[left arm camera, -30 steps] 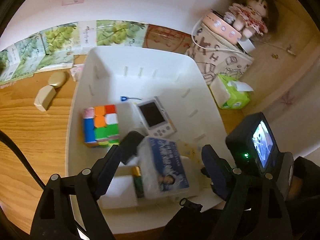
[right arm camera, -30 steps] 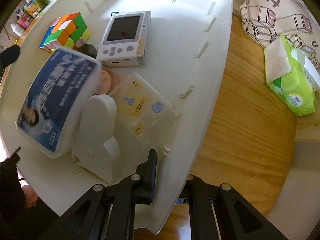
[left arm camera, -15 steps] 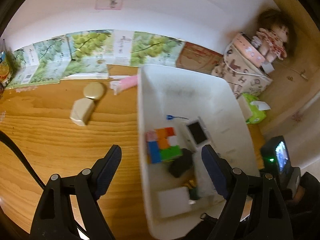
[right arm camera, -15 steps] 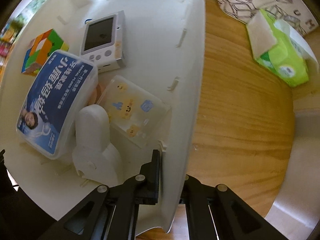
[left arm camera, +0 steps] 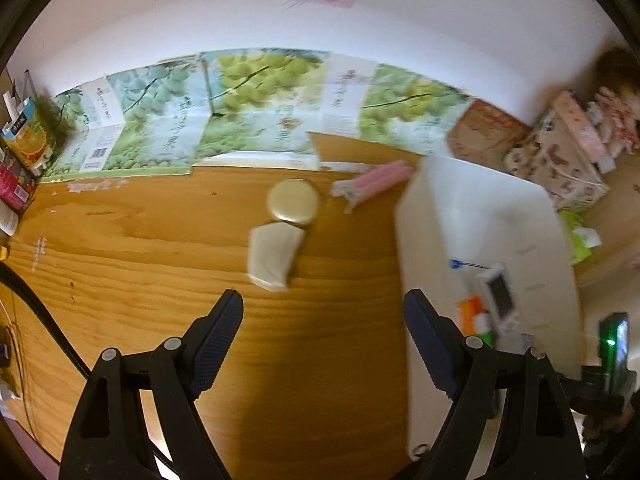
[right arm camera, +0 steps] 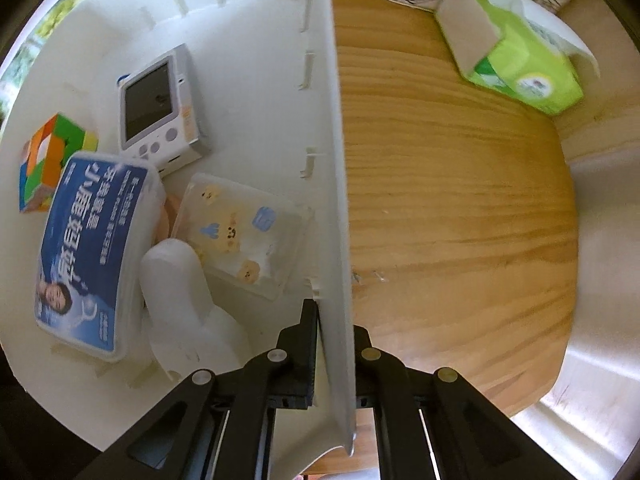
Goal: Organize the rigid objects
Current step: 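Move the open left gripper toward the beige wedge-shaped case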
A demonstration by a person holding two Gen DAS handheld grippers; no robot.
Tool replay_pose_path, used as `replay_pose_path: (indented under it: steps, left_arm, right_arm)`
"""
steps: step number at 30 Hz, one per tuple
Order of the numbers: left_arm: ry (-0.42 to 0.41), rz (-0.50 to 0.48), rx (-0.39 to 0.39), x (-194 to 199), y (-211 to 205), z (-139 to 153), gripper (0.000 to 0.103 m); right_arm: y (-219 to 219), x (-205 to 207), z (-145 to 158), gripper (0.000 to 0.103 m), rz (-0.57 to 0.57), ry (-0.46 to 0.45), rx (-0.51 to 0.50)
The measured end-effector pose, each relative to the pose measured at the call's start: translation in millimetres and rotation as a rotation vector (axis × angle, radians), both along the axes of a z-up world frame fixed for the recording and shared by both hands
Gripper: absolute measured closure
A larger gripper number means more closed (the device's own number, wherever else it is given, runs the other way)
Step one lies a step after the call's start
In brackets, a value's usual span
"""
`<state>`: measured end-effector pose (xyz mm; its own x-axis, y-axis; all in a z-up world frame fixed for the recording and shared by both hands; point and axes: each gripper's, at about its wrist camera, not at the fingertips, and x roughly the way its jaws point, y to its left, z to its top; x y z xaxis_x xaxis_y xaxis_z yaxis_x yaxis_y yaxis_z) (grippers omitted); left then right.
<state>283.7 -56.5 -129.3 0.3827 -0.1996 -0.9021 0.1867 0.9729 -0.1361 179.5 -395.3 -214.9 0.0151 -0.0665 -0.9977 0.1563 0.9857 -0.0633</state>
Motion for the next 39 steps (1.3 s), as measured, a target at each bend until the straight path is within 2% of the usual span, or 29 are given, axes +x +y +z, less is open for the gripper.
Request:
replay_pose_path:
  steps: [8,16,23,32,36,39]
  left_arm:
    - [0.068,-0.016,0.08,36,12,-32,0.018]
    - [0.11,-0.008,0.12,61,17,-71,0.018]
    - [0.122,-0.018,0.128,73,18,-92,0.018]
    - [0.049,-0.031,0.173,77,11,-101,0.019]
    - [0.036,-0.022,0.168,81,7,-105,0.019]
    - [0.026,-0.033,0.165,88,7,-106,0.025]
  right_arm:
    - [-13,8,-5,0.093,-0.127,-0.006,0.001]
    - [-21,9,-7,0.09,-0.214,-0.008,-0.03]
    - [-19,11,-14,0.087,-0.249,0.008,-0.055]
    - [-10,15,-17,0.086,-0.262,0.036,-0.076]
    - [-7,16,-18,0.086,-0.259,0.042,-0.076]
    - [-6,17,-20,0.086,-0.257,0.044,-0.076]
